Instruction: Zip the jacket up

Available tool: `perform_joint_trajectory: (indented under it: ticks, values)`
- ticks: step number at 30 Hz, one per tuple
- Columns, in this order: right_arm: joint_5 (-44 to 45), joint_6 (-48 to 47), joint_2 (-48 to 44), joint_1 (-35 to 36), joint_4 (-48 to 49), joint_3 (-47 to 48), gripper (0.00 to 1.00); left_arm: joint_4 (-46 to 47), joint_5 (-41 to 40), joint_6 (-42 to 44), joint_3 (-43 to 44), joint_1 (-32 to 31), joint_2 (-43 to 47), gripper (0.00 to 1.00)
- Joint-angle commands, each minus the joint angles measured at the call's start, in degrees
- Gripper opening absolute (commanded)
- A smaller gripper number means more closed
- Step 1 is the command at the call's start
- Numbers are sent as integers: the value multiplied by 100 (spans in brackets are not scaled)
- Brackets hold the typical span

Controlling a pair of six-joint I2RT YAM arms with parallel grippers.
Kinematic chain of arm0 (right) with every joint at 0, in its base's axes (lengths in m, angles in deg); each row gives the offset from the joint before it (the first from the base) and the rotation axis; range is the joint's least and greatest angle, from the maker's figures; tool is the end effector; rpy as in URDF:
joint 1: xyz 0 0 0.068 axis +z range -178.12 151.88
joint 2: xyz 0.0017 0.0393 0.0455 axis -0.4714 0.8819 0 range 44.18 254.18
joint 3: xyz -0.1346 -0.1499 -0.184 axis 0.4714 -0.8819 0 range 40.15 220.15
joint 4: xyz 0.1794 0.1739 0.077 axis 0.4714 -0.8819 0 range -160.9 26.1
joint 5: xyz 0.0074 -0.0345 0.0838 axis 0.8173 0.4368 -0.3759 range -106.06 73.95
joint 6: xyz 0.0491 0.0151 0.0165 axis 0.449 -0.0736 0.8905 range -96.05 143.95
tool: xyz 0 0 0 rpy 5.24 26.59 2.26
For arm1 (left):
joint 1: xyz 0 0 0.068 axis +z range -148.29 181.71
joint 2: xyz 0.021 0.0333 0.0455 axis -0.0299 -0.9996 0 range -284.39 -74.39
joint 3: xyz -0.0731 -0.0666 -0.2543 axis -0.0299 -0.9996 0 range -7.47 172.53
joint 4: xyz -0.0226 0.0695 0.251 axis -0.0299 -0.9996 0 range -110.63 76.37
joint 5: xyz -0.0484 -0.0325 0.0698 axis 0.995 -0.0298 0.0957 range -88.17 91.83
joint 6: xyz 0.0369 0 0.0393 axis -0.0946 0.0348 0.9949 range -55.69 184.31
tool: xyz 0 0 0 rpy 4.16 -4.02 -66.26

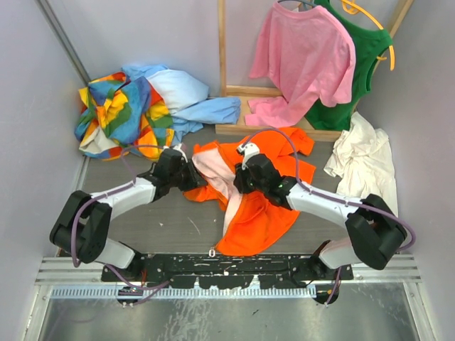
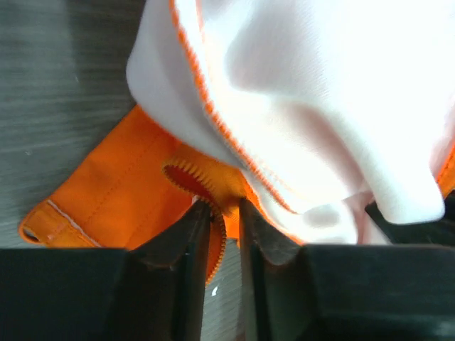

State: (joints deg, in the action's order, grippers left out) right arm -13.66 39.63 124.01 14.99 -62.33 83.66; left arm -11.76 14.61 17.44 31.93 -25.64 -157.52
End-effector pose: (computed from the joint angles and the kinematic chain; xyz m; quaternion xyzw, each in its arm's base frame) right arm 0.2173 0.2015 0.2141 -0.2007 0.8629 0.2113 0.4129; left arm 0.2521 -0.1393 0.1771 -0.1091 0.9020 -0.3256 0.2619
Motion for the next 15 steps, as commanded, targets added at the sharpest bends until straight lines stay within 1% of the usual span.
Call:
perform_joint_trajectory:
  ticks: [1, 3, 4, 5, 6, 8, 11, 12, 15]
  values:
    - [750, -119, -187, -333, -141, 408, 24, -370, -464, 492, 759, 158, 214, 16]
    - [750, -224, -290, -627, -254, 577, 15, -995, -819, 825, 1223, 266, 400, 4]
    - [753, -270, -345, -775, -323, 691, 9, -1264, -1061, 968, 1446, 338, 481, 0]
    - [754, -319, -396, -935, -376, 812, 2, -1573, -1214, 1098, 1681, 403, 560, 0]
    - [754, -365, -439, -1104, -429, 945, 1, -1704, -1367, 1221, 1896, 476, 646, 0]
    - [718, -473, -497, -1432, -499, 1248, 0, -2083, -1679, 1474, 2354, 639, 802, 0]
    - [699, -716, -449, -1899, -667, 1964, 0, -2523, -2105, 1931, 3196, 833, 948, 0]
    - [689, -779, -403, -2041, -750, 2238, 0, -2693, -2249, 2099, 3645, 887, 963, 0]
    - [633, -944, -241, -2420, -1019, 3108, 0, -3141, -2678, 2692, 4635, 1012, 936, 0]
